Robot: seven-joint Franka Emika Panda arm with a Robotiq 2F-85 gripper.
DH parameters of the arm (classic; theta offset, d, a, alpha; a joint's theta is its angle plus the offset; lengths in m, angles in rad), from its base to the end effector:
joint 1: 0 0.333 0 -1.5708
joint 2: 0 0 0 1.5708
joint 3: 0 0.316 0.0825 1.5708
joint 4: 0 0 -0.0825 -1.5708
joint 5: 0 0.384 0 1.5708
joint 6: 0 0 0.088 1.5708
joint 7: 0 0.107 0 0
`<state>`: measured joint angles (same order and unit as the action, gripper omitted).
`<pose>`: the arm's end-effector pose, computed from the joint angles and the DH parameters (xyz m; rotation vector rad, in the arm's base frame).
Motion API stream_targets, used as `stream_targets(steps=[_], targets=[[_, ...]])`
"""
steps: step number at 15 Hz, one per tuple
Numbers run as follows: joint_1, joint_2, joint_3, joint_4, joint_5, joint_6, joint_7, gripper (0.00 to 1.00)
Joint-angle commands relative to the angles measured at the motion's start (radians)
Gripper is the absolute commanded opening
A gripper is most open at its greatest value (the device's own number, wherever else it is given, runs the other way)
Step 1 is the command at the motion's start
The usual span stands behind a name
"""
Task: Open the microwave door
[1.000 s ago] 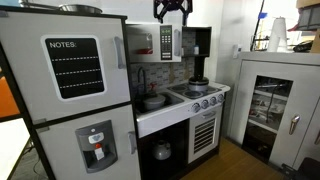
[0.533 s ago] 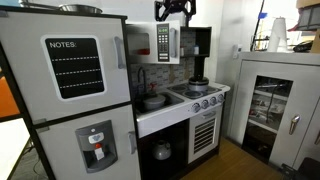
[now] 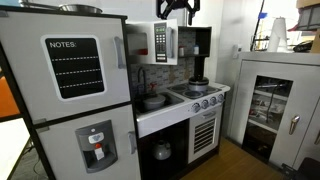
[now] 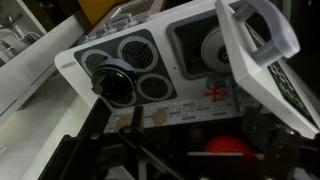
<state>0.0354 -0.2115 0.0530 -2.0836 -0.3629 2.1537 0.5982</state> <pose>0.5197 0.0333 0.5483 2.8205 -0.5001 0.5461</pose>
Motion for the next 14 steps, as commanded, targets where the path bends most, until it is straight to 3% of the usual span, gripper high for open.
stream_targets(steps=[1, 9, 14], targets=[[-0.017, -0.043, 0.02, -0.043, 0.033, 0.0, -0.017, 1.0], [-0.024, -0.104, 0.033, -0.111, 0.077, 0.005, -0.014, 1.0], [-0.059, -0.082, 0.012, -0.088, 0.067, 0.006, -0.039, 1.0]])
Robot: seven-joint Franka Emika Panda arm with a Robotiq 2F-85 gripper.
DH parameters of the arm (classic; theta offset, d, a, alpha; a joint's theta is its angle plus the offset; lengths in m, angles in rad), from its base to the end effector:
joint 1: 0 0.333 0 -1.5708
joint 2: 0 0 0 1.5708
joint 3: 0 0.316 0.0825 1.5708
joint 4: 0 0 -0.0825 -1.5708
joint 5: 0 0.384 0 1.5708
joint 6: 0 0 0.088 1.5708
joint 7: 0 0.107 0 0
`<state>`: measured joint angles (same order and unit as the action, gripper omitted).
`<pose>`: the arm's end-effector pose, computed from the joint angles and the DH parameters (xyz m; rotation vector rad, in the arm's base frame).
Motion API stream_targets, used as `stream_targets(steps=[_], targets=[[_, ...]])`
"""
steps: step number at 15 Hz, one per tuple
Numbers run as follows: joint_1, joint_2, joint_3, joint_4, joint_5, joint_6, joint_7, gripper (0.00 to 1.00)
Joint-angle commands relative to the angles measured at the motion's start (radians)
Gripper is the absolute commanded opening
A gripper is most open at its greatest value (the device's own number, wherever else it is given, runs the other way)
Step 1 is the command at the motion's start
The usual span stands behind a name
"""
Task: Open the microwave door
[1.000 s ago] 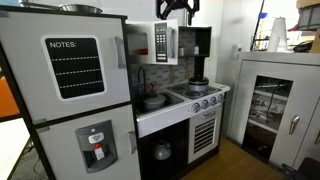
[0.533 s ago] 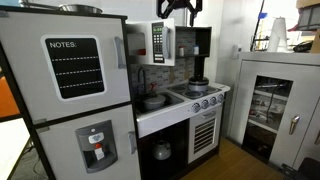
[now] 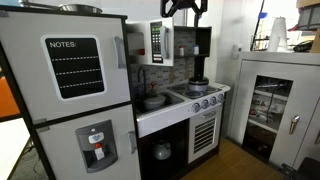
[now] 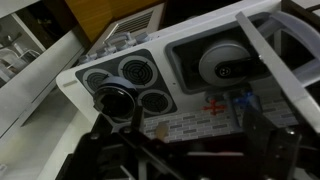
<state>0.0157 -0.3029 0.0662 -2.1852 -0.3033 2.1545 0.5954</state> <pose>0.4886 0.0306 0.5423 2.8564 -0.5497 0.5160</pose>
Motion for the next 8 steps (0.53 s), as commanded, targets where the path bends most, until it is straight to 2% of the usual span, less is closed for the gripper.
stream_targets(steps=[1, 5, 8], targets=[[-0.051, 0.018, -0.015, 0.026, 0.011, 0.004, -0.058, 1.0], [-0.104, 0.062, -0.075, 0.112, 0.034, -0.025, -0.181, 1.0], [-0.107, 0.112, -0.12, 0.199, 0.097, -0.074, -0.329, 1.0]])
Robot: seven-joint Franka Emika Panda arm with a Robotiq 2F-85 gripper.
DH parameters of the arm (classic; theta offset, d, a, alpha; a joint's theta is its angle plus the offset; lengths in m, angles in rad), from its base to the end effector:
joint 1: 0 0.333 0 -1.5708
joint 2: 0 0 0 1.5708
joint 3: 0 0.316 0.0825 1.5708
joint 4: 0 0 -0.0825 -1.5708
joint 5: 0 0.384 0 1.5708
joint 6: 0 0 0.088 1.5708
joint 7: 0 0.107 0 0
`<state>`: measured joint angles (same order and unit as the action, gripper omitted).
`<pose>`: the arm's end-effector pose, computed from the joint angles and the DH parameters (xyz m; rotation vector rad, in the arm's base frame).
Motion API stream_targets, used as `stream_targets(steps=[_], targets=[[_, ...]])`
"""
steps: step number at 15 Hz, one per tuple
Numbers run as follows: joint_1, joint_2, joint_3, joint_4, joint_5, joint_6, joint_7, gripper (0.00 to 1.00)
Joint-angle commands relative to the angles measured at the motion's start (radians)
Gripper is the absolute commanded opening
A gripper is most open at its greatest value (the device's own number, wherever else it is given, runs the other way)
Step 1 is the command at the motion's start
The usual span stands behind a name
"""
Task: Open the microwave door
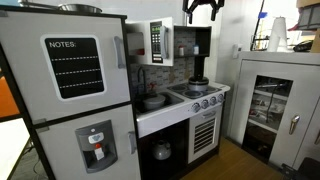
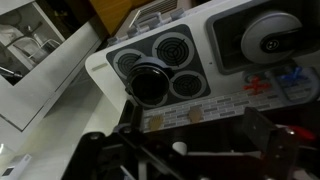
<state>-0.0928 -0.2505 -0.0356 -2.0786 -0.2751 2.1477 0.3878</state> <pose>0.5057 -0.0782 0.5690 2.8392 -0.5801 0.5091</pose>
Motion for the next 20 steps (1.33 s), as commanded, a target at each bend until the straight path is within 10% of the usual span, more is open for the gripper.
stream_targets(steps=[1, 9, 20], targets=[[0.008, 0.074, -0.03, 0.115, 0.107, -0.089, -0.181, 1.0], [-0.002, 0.117, -0.041, 0.2, 0.135, -0.276, -0.327, 1.0], [0.0, 0.104, -0.042, 0.176, 0.143, -0.245, -0.314, 1.0]])
